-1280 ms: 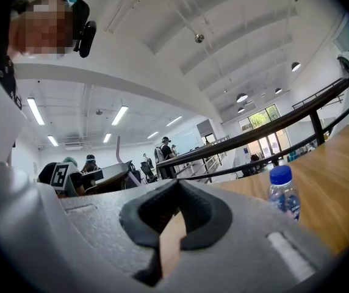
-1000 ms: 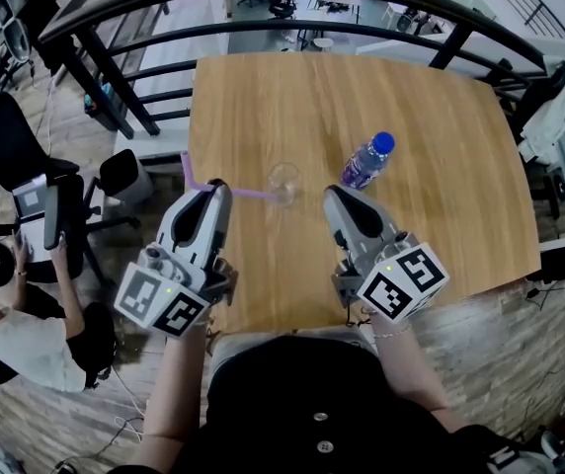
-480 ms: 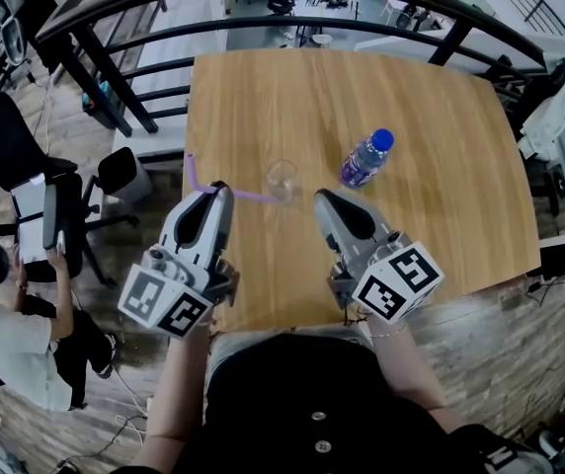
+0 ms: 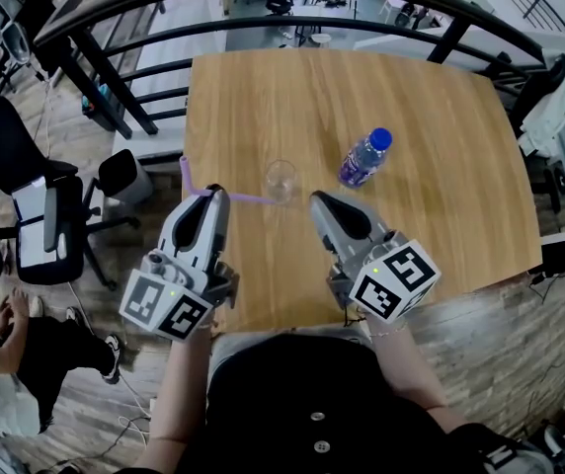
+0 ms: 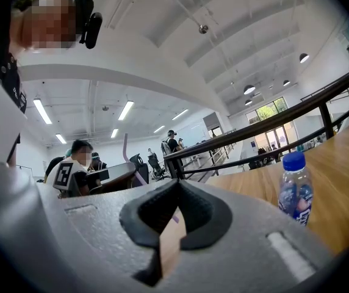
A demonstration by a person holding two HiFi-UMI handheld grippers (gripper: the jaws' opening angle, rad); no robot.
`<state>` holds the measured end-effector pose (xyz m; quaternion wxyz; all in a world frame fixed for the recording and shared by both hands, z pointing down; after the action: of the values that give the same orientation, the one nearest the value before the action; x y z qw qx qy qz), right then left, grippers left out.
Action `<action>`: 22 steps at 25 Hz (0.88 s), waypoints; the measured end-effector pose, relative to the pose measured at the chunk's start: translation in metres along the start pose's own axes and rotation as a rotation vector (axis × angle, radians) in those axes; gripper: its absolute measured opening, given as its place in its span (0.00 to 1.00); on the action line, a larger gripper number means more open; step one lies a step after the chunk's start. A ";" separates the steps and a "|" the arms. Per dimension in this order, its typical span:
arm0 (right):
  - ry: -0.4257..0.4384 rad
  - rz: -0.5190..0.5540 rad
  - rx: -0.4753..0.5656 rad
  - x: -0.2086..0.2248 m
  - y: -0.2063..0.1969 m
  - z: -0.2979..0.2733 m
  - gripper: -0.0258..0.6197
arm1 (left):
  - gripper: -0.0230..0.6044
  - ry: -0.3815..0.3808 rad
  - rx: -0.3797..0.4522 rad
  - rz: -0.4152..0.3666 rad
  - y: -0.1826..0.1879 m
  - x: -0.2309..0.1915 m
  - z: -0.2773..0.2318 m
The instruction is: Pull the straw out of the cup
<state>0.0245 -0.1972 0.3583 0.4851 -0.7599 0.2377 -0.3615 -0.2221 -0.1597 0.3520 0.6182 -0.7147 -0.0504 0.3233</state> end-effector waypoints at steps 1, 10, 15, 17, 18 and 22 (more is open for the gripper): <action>0.002 0.000 -0.003 0.000 0.000 -0.001 0.04 | 0.10 0.004 0.002 0.002 0.000 -0.001 0.000; 0.009 0.001 -0.007 0.000 -0.002 -0.003 0.04 | 0.10 -0.001 0.006 0.014 0.000 0.000 0.000; 0.005 -0.006 -0.009 0.001 -0.003 -0.002 0.04 | 0.10 0.001 0.000 0.024 -0.002 0.000 0.000; 0.005 -0.006 -0.009 0.001 -0.003 -0.002 0.04 | 0.10 0.001 0.000 0.026 -0.001 0.000 0.000; 0.005 -0.007 -0.010 0.002 -0.002 -0.002 0.04 | 0.10 0.000 -0.001 0.027 -0.001 0.000 0.000; 0.007 -0.009 -0.010 0.004 -0.002 0.002 0.04 | 0.10 -0.006 -0.008 0.026 -0.003 0.005 -0.002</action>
<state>0.0281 -0.1979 0.3613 0.4788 -0.7620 0.2381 -0.3652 -0.2162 -0.1589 0.3527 0.6110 -0.7168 -0.0440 0.3331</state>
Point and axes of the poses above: the fingertips, and each gripper's own axes: z backward along the fingers, x to its right, y out of its top, the point moved 9 cm from there along z, backward along the fingers, and after that the axes turned 11 degrees about -x, right-handed, at the moved point
